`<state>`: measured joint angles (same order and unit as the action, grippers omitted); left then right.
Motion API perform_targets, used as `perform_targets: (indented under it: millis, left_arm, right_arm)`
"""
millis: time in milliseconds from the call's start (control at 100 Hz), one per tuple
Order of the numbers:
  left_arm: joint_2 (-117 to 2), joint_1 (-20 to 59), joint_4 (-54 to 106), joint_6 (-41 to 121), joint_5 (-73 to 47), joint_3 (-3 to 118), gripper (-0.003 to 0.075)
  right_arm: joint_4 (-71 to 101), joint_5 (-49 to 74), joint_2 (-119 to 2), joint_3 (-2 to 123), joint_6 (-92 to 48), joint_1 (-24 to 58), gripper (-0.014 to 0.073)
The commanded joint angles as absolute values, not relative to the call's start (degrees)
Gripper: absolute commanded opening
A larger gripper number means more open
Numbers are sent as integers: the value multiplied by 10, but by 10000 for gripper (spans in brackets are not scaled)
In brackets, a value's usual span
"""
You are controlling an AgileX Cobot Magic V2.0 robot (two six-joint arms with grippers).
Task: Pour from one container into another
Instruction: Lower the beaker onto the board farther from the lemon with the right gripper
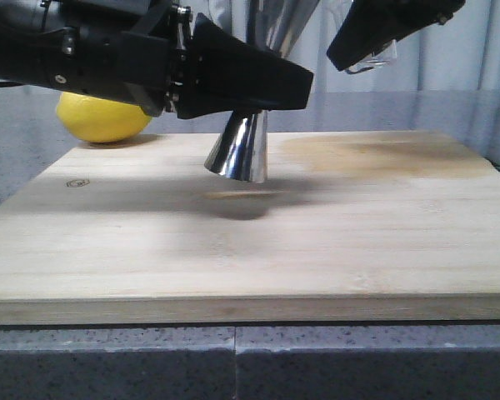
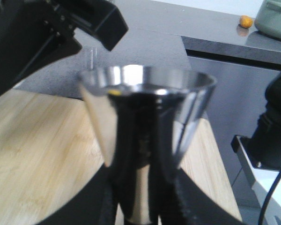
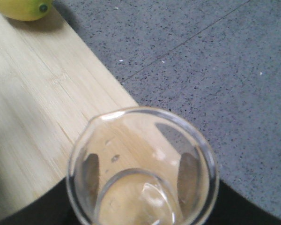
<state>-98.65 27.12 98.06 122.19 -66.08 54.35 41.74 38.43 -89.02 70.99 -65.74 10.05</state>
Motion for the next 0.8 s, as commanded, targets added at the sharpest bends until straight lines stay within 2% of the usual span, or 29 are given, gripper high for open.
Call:
perform_targets:
  millis: [0,370,560,790]
  left_arm:
    - [-956,267,1024,1220,-726,560,-19]
    - [-956,246,1032,1220,-726,560,-19]
    - [-956,245,1038,1220,-726,560,-19]
    - [-956,245,1045,1220,-726,560,-19]
  right_arm:
    - [481,358,-864,709,-694,85,195]
    - [666,349,-816,603,-873,43,192]
    - [786,341,-807,534,-999,34,122]
    - [899,342,-807,478,-1132,28,122]
